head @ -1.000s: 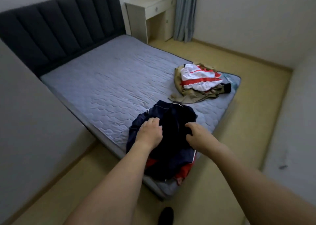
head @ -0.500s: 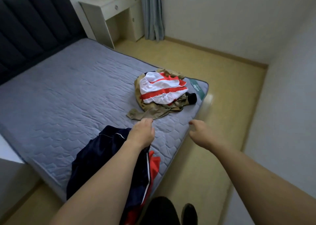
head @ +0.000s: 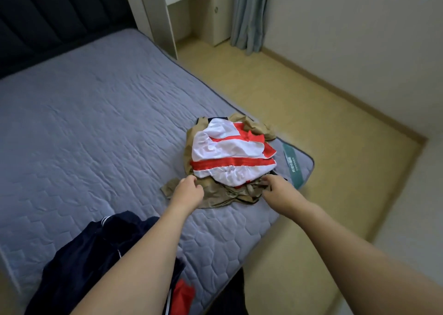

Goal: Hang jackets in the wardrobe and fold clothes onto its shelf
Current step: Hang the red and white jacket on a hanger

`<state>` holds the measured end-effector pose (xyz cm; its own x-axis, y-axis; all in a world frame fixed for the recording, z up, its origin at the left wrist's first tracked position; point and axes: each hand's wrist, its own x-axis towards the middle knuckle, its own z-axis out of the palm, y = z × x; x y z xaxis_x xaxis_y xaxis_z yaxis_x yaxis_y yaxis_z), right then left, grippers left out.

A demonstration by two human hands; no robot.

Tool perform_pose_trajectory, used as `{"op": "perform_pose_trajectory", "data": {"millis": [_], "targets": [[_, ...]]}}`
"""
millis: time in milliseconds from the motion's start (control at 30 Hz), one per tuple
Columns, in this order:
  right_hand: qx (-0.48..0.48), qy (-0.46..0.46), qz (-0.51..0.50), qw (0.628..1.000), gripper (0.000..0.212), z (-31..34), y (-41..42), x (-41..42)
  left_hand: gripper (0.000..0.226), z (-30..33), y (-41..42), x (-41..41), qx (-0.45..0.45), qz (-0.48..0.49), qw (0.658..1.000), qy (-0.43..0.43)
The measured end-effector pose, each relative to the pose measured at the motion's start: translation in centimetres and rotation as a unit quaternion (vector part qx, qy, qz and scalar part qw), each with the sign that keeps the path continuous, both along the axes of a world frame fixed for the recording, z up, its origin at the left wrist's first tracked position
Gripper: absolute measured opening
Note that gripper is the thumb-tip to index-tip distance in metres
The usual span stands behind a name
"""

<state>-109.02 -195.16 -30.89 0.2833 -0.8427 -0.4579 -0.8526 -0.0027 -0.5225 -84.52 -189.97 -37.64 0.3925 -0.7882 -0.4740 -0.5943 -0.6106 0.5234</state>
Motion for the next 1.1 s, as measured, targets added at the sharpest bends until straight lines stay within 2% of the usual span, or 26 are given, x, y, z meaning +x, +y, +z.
{"op": "perform_pose_trajectory", "data": {"millis": [133, 233, 367, 433, 533, 600, 700, 767, 867, 933, 1000, 1100], "targets": [[0.019, 0.002, -0.013, 1.0, 0.044, -1.5, -9.6, 0.4, 0.042, -0.4, -9.2, 0.2, 0.029, -0.004, 1.0, 0.009], [0.043, -0.01, -0.012, 0.999, 0.049, -5.9, -18.4, 1.8, 0.047, -3.1, -17.7, 1.5, 0.024, 0.002, 1.0, -0.001], [0.05, -0.023, -0.03, 0.998, 0.053, -17.5, -30.2, 3.6, 0.046, -12.5, -28.9, 2.8, -0.026, 0.011, 0.999, -0.037], [0.065, -0.014, -0.029, 0.997, 0.054, -24.7, -35.0, 3.9, 0.054, -18.5, -33.6, 3.4, -0.053, 0.007, 0.995, -0.083], [0.059, 0.006, -0.025, 0.998, 0.047, -34.1, -40.9, 4.1, 0.067, -27.0, -38.2, 4.6, -0.015, -0.001, 0.986, -0.165], [0.022, 0.013, -0.004, 1.0, 0.046, -38.8, -43.8, 4.2, 0.057, -32.0, -38.9, 4.6, 0.037, 0.027, 0.987, -0.151], [0.042, 0.053, -0.026, 0.997, 0.072, -43.6, -46.2, 4.4, 0.023, -38.4, -35.4, 2.1, 0.053, 0.013, 0.989, -0.134], [0.052, 0.12, 0.02, 0.991, 0.082, -45.5, -46.6, 4.7, 0.029, -41.4, -31.6, -0.2, 0.071, -0.015, 0.989, -0.127], [-0.053, 0.218, 0.149, 0.963, 0.058, -47.0, -46.0, 5.6, 0.036, -43.5, -28.3, -1.9, 0.146, -0.04, 0.983, -0.103], [-0.154, 0.215, 0.194, 0.944, 0.039, -47.2, -45.3, 5.9, 0.049, -43.4, -27.9, -1.5, 0.09, -0.013, 0.993, -0.08], [-0.211, 0.181, 0.206, 0.938, 0.035, -46.6, -44.5, 5.7, 0.07, -42.6, -27.9, -1.0, 0.07, -0.013, 0.997, -0.044], [-0.216, 0.171, 0.221, 0.935, 0.034, -44.8, -43.0, 5.3, 0.067, -40.0, -27.3, -0.3, 0.116, 0.062, 0.984, 0.119]]}}
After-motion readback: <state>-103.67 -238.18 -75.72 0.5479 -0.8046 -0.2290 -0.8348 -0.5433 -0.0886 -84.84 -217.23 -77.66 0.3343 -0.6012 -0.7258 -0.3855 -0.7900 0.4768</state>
